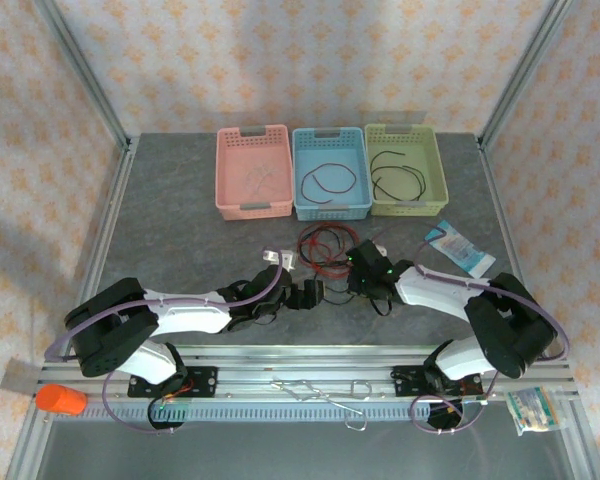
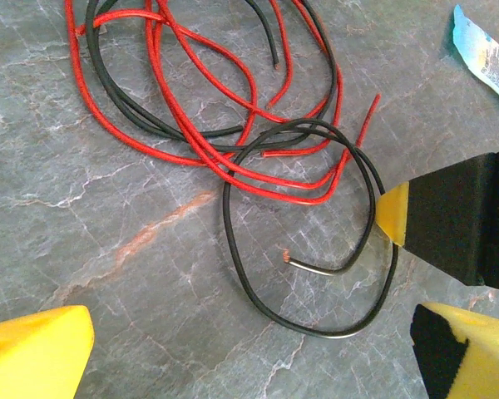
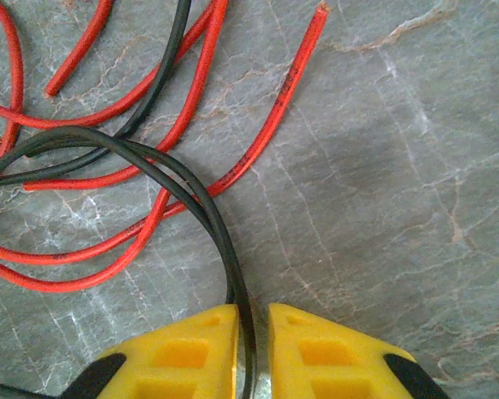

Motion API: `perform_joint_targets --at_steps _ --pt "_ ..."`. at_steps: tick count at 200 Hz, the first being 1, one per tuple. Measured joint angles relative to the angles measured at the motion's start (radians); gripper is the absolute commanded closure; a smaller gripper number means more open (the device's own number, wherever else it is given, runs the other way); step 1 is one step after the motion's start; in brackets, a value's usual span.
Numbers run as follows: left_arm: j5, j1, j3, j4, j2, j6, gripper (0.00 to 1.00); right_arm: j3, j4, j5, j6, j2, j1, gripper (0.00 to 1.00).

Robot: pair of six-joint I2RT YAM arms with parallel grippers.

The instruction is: Untangle the cables

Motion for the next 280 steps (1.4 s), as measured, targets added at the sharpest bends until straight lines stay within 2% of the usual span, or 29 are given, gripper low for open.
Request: perform_joint_targets --at_steps 50,99,208,280 --pt "0.006 0.000 0.000 0.013 0.000 0.000 0.01 0.000 -0.002 0.005 -0.005 0.000 0.002 0.95" --pt "0.006 0.000 0.000 0.018 0.000 0.000 0.01 0.000 -0.029 0.018 -0.005 -0.057 0.002 0.99" --pt "-0.028 0.000 0.077 -0.021 -0.038 0.047 0.01 0.014 -0.140 0.050 -0.055 -0.392 0.002 1.00" --pt "-0.054 0.000 0.110 -0.071 -0.095 0.079 0.01 0.129 -0.219 0.056 -0.106 -0.543 0.002 1.00"
